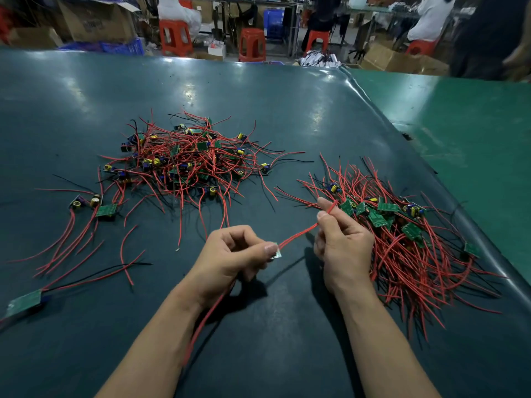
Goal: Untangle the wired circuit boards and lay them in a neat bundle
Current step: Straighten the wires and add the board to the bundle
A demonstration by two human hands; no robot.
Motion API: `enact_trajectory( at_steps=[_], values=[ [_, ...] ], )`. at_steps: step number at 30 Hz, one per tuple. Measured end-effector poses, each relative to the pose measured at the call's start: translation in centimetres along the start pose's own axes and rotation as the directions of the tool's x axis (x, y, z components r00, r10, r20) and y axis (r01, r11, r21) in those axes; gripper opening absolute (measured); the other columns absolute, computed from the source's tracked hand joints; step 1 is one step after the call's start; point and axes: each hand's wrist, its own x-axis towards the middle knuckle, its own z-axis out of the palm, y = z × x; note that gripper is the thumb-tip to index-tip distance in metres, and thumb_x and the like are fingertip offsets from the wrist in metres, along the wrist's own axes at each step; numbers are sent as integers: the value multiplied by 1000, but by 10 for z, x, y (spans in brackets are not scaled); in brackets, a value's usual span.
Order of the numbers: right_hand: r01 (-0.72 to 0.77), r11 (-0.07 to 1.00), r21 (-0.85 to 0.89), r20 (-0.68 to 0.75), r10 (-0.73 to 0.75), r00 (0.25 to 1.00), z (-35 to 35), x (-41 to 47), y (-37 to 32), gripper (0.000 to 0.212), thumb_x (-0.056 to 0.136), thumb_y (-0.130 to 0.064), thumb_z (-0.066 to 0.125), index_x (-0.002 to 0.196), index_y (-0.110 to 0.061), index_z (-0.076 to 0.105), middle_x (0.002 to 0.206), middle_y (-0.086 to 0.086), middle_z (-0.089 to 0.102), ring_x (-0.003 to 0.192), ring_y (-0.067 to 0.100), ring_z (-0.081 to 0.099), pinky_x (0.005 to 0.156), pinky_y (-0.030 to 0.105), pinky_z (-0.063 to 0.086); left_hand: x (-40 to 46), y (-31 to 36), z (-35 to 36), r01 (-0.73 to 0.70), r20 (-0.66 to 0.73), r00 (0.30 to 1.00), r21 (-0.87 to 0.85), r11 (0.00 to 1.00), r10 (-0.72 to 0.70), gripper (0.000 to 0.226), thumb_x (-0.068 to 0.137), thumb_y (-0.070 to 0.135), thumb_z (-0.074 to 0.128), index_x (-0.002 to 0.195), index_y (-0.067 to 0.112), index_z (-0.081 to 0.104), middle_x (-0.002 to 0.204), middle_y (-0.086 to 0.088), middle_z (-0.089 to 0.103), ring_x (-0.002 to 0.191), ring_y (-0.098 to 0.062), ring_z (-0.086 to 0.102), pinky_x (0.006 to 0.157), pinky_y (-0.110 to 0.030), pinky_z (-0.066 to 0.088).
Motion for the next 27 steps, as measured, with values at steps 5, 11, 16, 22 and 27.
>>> enact_trajectory(
  at_steps=[5, 11, 16, 22, 27],
  values=[
    [30, 997, 73, -133, -20, 991, -5, 9, -2, 23, 99, -5, 51, 95, -16, 71, 53, -7, 50, 35, 6, 38, 35, 13, 27, 0, 5, -5, 49, 37, 999, -302, 952, -40, 30, 64, 21, 80, 52, 18, 53, 47, 3, 45, 35, -6, 34, 41, -17, 27],
    [229, 897, -379, 94, -209, 973, -2, 0, 7, 24, 96, -3, 54, 91, -16, 73, 54, -16, 56, 46, 1, 43, 48, 12, 37, 5, 9, -2, -18, -243, 963, -477, 879, -112, 23, 78, 26, 60, 88, 6, 63, 71, -3, 68, 44, -6, 48, 49, -19, 46],
    [248, 867, -432, 94, -230, 969, -2, 3, 10, 28, 94, -5, 56, 83, -24, 73, 57, -16, 61, 49, 0, 48, 51, 9, 38, 3, 21, 11, 60, -168, 972, -500, 864, -165, 26, 76, 4, 58, 100, -1, 65, 88, -16, 74, 75, -18, 73, 64, -24, 58],
    [256, 854, -453, 130, -221, 967, 0, 2, 7, 28, 94, -6, 56, 72, -19, 65, 56, -13, 57, 52, -1, 47, 56, 20, 37, 35, 68, 65, 140, 41, 989, -593, 793, -144, 11, 85, -8, 55, 91, -1, 60, 81, -18, 69, 78, -26, 73, 69, -29, 60],
    [211, 818, -535, 104, -185, 977, -10, -7, 7, 29, 85, 2, 66, 75, -23, 54, 72, -6, 54, 66, 7, 47, 58, 17, 40, 67, 54, 126, 177, -99, 980, 35, 984, -173, 14, 91, 11, 65, 98, -1, 63, 87, -20, 66, 73, -25, 65, 67, -34, 56]
  ],
)
